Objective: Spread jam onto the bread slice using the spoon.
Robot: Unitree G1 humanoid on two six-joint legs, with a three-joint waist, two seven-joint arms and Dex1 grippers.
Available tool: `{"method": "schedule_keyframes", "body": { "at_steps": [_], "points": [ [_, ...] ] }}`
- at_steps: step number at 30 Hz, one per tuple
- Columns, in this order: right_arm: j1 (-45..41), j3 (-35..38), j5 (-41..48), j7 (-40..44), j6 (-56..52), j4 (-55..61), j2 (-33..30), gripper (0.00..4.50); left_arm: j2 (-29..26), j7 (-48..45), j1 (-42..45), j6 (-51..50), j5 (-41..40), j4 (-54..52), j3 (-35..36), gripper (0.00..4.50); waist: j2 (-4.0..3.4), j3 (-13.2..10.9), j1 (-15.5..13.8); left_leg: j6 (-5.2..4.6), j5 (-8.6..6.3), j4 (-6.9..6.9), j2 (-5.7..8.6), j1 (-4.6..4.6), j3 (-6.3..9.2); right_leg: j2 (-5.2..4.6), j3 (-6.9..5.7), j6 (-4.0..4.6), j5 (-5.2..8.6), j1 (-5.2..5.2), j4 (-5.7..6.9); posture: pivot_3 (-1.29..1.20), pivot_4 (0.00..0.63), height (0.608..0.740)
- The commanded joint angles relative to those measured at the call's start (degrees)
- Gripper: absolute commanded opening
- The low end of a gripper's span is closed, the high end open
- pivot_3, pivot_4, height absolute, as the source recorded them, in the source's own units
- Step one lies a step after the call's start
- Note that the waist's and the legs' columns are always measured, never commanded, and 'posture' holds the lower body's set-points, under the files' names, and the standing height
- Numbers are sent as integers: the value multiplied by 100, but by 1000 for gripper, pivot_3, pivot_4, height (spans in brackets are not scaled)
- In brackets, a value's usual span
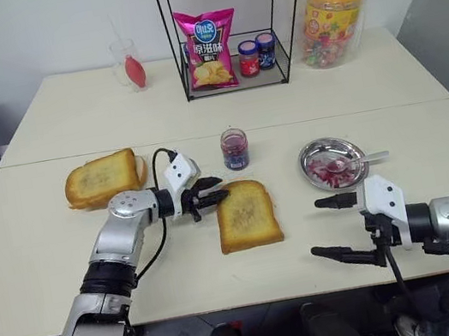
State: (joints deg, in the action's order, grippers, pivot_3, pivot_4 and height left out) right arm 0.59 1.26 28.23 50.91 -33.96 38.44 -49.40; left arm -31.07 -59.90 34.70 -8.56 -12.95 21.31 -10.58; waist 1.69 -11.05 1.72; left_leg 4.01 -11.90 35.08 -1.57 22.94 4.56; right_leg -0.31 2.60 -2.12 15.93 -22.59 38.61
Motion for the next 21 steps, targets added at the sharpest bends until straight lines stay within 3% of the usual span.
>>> {"method": "schedule_keyframes", "body": {
  "at_steps": [1, 11, 17, 19, 21],
  "points": [
    [-76, 104, 19, -131, 101, 41, 117, 4500, -94, 72, -204, 292, 86, -604, 187, 2319, 0, 0, 2, 0, 0, 0, 0, 0, 0, 0, 0, 0, 0, 0, 0, 0, 150, 740],
    [18, 547, 173, -403, 260, 77, 492, 4500, -684, 387, -944, 123, -3, -2014, 849, 2319, 0, 0, 4, 0, 0, 1, -4, -5, 1, 2, 1, 0, 0, 0, 12, 0, 150, 740],
    [280, 1403, 177, -1173, 349, -33, 1030, 4500, -2088, -664, -2217, -1293, -1473, -4576, 1541, 3427, 3, -5, 22, 1, 0, -8, -12, -5, 0, 3, 0, 11, 7, -6, 15, 0, 150, 740],
    [382, 1754, 89, -1490, 376, -271, 1236, 4500, -2247, -668, -2424, -1499, -1722, -5103, 1595, 4013, 2, -6, -3, 1, 0, -8, -11, -8, 1, 3, 0, 13, 9, -4, 16, 0, 150, 740],
    [400, 1957, 152, -1683, 344, -396, 1407, 4500, -2298, -581, -2479, -1627, -1825, -5335, 1623, 4299, -3, -8, -43, 1, 0, -3, -1, -16, 1, -8, -2, 15, 10, 10, 13, 0, 150, 740]
  ]
}}
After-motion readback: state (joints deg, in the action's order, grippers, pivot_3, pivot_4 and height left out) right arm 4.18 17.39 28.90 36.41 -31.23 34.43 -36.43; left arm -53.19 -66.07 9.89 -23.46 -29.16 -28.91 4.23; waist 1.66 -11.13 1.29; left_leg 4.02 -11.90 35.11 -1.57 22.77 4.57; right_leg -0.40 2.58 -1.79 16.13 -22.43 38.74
